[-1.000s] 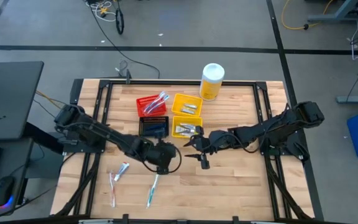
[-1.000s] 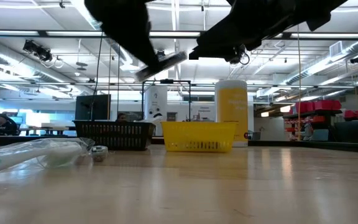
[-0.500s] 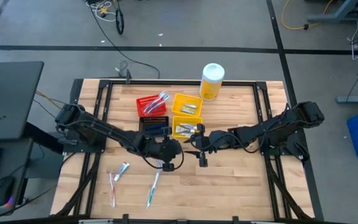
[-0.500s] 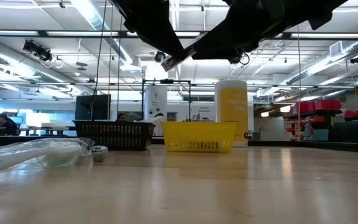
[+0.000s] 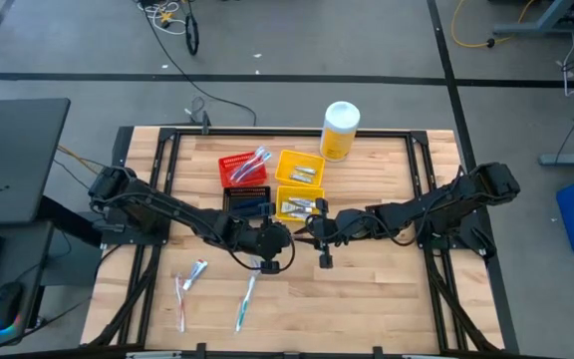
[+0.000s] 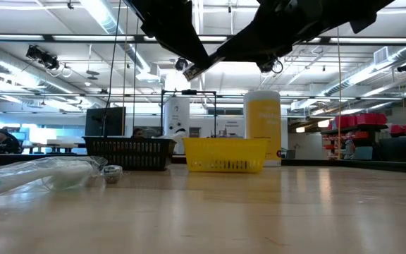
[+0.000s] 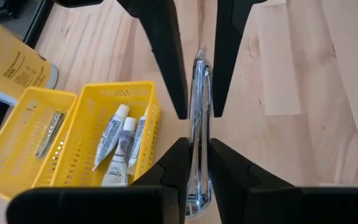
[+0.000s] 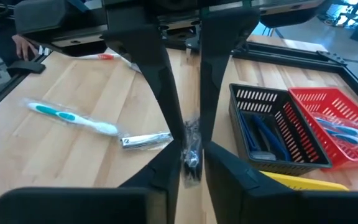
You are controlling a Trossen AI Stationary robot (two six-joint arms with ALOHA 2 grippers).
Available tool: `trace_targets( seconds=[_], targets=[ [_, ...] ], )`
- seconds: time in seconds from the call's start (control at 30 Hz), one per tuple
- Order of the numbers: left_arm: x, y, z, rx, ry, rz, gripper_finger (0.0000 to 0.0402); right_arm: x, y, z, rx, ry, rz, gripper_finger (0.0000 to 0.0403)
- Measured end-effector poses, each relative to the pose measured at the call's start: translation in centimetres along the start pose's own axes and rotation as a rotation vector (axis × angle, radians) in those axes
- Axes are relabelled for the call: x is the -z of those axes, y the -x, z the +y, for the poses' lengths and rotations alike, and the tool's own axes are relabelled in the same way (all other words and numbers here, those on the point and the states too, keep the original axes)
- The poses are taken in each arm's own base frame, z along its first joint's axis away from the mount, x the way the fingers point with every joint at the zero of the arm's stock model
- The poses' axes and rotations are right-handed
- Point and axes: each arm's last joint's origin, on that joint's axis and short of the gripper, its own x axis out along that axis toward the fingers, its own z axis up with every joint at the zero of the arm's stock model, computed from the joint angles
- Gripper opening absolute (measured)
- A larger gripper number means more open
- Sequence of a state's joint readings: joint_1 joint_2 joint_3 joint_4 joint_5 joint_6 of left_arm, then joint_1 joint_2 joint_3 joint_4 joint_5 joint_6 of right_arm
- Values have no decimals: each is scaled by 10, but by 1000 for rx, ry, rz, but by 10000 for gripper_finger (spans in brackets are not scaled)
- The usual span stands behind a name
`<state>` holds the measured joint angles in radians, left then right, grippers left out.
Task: Pick & Place Travel size toiletries
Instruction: Put the silver nail cutter into the top yellow bin
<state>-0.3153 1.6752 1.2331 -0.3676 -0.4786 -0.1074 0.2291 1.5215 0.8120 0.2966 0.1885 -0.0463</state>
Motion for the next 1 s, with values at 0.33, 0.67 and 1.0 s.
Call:
trace_targets(
  seconds=[0.33, 0.67, 1.0],
  targets=[
    [0, -3, 6, 2, 31, 9, 59, 0, 0, 0, 3, 2, 3, 39],
    [0, -4, 7, 8, 43, 10, 87, 3, 0, 0, 1, -17, 31, 37],
    [-1, -3, 9, -57, 35, 1, 153, 16, 1, -3, 141, -120, 156, 36]
  ],
)
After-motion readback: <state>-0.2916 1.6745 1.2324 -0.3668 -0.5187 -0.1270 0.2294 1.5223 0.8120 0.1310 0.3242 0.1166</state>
